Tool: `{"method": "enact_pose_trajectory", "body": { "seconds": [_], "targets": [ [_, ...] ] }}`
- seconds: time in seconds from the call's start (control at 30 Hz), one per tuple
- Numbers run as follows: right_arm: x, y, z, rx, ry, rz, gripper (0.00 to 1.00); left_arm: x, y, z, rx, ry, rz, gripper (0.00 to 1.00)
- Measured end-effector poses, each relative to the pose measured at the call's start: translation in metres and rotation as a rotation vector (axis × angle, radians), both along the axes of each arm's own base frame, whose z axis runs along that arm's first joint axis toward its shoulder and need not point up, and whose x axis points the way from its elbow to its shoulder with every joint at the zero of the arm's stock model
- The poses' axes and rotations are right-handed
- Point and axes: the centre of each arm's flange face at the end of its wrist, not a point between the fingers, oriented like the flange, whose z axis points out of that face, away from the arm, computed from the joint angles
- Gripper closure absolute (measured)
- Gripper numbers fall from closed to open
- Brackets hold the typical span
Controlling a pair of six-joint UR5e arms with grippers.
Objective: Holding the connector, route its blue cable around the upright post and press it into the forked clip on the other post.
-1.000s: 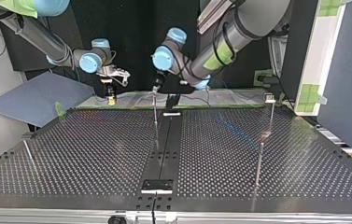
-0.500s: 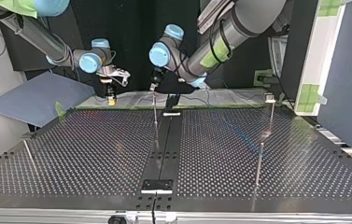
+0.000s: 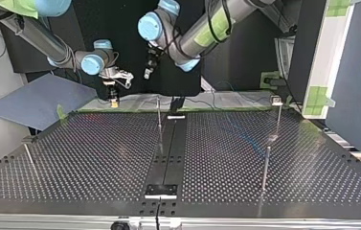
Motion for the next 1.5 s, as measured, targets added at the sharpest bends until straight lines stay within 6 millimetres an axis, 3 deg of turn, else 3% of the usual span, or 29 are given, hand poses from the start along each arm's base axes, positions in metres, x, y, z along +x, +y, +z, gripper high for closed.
{"method": "enact_pose_trajectory", "body": {
  "seconds": [0.3,0.47,1.1,1.5],
  "targets": [
    [0.001,0.000,0.000,-0.002,-0.005,0.008,1.00,-0.064,-0.002,0.031,-0.103,-0.041,0.017,0.00],
    [0.002,0.000,0.000,-0.001,-0.009,0.014,1.00,-0.091,0.008,0.045,-0.117,-0.063,0.034,0.00],
    [0.002,0.001,0.000,0.007,-0.014,0.019,1.00,-0.117,0.063,0.091,-0.289,-0.161,0.140,0.00],
    [0.002,0.002,0.000,0.009,-0.014,0.022,1.00,-0.113,0.103,0.114,-0.462,-0.198,0.164,0.00]
  ]
}}
